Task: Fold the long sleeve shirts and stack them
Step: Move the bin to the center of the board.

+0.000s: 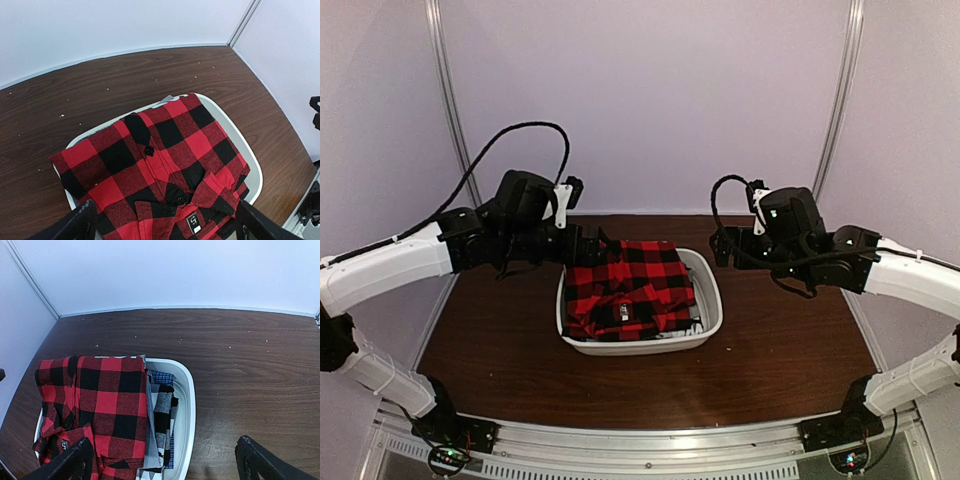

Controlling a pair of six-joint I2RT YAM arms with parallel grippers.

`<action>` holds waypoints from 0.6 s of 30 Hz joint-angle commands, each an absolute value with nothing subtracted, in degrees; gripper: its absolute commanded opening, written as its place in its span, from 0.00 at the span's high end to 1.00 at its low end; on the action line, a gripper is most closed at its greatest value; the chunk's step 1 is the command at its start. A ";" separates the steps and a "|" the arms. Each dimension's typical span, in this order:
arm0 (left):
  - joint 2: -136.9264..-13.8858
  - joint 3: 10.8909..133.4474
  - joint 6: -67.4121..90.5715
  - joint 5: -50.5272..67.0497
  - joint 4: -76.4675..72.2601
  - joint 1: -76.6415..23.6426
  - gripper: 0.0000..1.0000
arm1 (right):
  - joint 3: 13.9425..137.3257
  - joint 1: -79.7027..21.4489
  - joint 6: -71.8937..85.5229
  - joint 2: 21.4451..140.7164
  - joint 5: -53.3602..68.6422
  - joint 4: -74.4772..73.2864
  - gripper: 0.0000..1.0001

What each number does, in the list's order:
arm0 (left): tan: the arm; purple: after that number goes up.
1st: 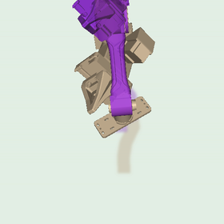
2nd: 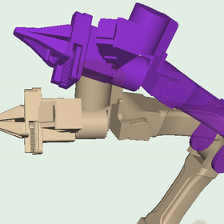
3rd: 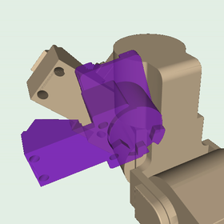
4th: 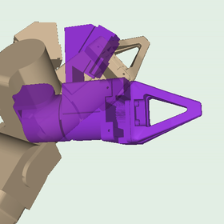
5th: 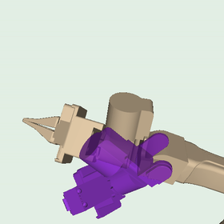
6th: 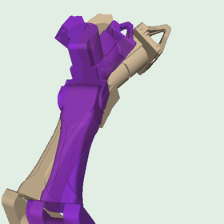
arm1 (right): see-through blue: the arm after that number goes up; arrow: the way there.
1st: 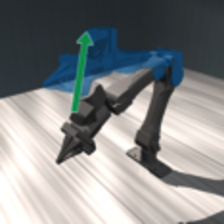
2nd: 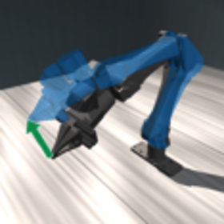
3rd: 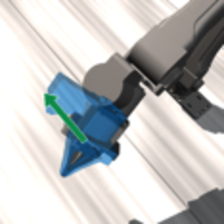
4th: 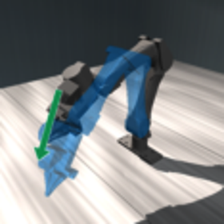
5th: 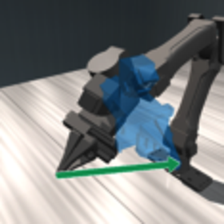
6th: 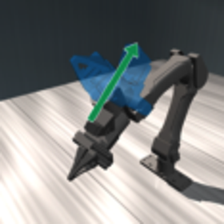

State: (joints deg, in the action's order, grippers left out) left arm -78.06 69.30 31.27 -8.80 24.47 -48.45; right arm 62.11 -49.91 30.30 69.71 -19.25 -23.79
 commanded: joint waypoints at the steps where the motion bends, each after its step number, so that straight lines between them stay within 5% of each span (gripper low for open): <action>1: -78.49 69.46 30.90 -8.88 22.50 -48.52 0.02 | 61.48 -50.28 31.05 68.20 -19.97 -23.33 0.00; 18: -79.51 69.18 30.85 -5.05 21.16 -48.52 0.02 | 60.39 -50.27 31.65 69.40 -19.87 -24.89 0.00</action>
